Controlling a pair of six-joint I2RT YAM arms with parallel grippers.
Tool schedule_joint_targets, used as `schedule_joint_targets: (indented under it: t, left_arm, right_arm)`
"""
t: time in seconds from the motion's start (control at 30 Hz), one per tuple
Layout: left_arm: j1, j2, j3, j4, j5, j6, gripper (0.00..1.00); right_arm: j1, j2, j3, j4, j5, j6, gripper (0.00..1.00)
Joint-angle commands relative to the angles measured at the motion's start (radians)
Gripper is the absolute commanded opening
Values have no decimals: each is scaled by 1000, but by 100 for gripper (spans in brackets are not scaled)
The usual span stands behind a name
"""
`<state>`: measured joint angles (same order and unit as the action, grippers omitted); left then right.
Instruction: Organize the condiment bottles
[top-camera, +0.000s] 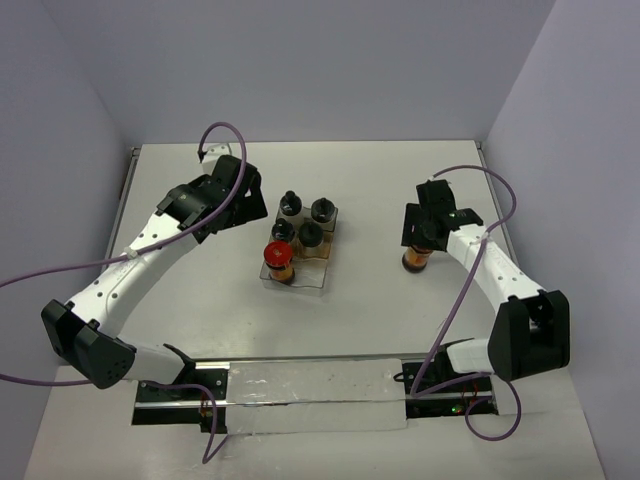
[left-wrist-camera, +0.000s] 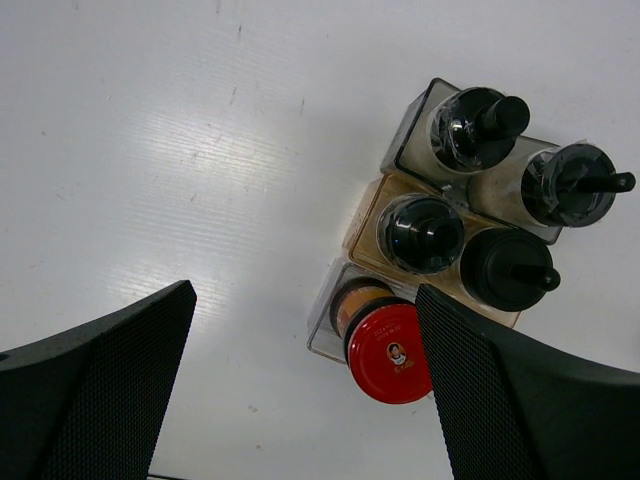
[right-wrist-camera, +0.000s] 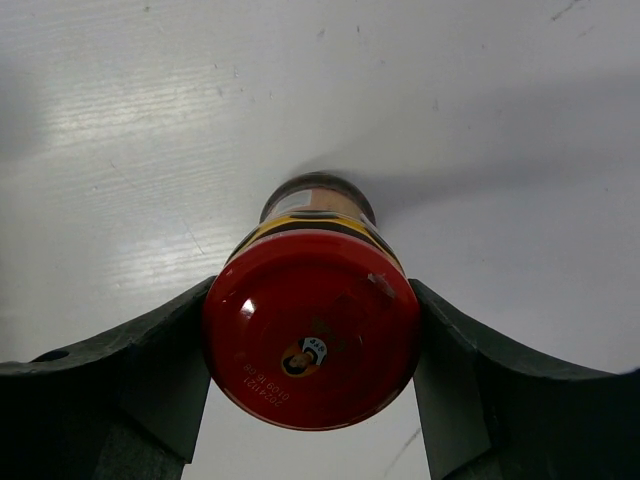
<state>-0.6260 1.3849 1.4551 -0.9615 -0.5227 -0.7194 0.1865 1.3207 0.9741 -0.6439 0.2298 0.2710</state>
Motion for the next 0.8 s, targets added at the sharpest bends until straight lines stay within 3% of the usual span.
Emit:
schedule_joint_targets:
  t: [0.0,0.27,0.53,0.77]
  left_arm:
    - [18,-12,17,26,-26,23,100]
    - [73,-36,0,18,-15,7,100]
    - [111,-89,-40,-2,-40,-33,99]
    - [129,-139,-75,13,-38,-66,99]
  right_arm:
    - [33,-112,125,-75,85,-1,33]
    - [297,-87,364,-214,170,-1,29]
    - [609,26,520,-223,99,-1,29]
    - [727,137,583,-169,49,-1,29]
